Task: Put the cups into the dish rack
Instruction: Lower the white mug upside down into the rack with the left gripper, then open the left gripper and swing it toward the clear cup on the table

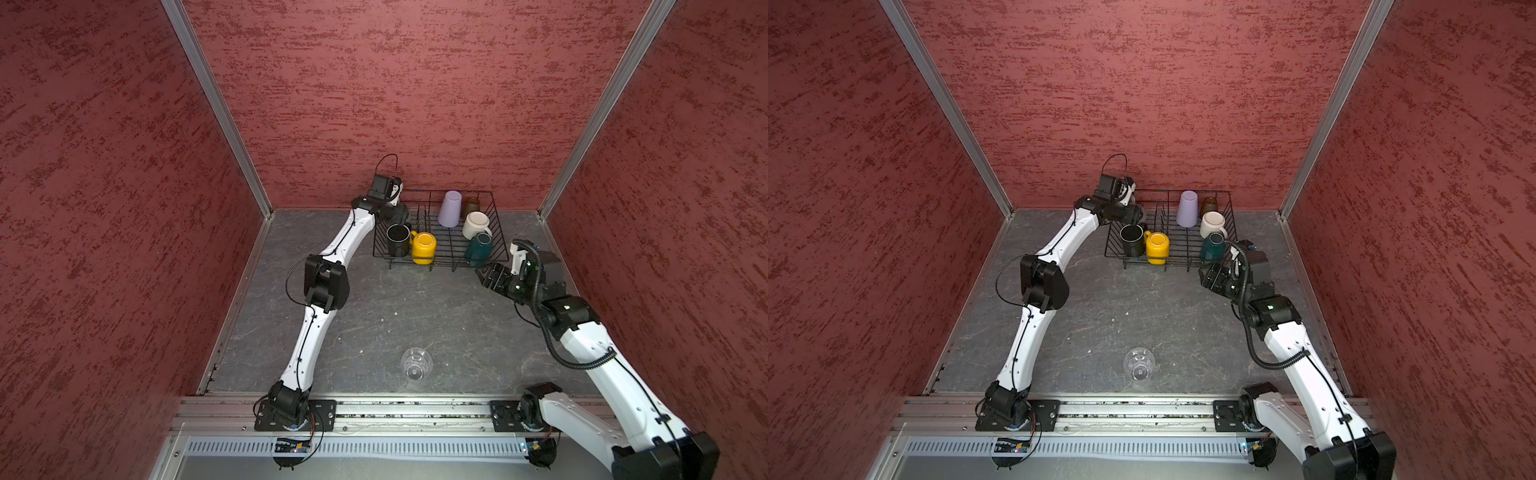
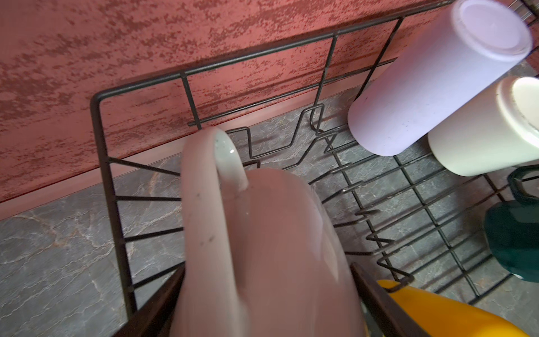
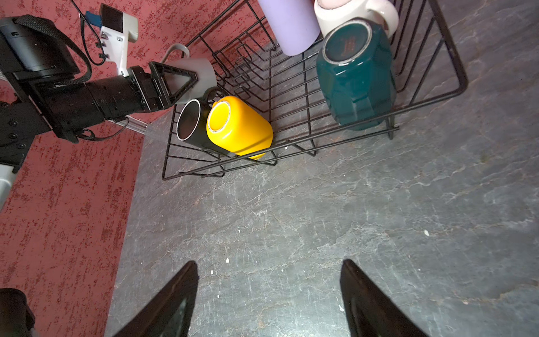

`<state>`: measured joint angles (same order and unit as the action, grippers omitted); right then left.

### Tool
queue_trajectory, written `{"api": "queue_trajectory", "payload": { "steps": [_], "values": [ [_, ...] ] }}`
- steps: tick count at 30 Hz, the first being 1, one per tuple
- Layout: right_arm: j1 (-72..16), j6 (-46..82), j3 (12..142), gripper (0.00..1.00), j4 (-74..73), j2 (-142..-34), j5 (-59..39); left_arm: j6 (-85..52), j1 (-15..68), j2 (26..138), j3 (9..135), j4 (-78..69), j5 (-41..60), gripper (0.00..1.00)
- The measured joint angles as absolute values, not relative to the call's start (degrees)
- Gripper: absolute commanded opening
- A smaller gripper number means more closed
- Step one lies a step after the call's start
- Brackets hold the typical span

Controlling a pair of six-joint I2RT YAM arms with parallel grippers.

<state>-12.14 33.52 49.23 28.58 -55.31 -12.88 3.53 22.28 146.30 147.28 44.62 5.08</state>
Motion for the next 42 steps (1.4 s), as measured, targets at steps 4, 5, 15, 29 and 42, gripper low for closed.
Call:
{"api": "queue_trajectory", "payload": {
  "steps": [4,5,15,29,42],
  "values": [
    [-12.1,33.7,48.9,0.77,28.5,-55.7,-13.1,3.7,22.3,147.8,147.4,43.6,5.0,0.58],
    [-12.1,33.7,48.9,0.77,28.4,-55.8,-13.2,3.8,22.3,148.0,147.4,43.3,4.9,0.61],
    [-12.1,34.1,48.7,0.77,27.2,-56.3,-13.9,4.8,22.3,148.1,147.4,43.1,5.2,0.87],
    [-12.1,34.1,48.6,0.76,26.8,-56.3,-14.0,4.8,23.2,148.1,147.5,43.1,6.5,1.0],
    [-12.2,32.4,49.1,0.73,29.1,-57.3,-14.0,0.6,22.0,133.5,135.4,39.5,6.4,1.0]
  ]
}}
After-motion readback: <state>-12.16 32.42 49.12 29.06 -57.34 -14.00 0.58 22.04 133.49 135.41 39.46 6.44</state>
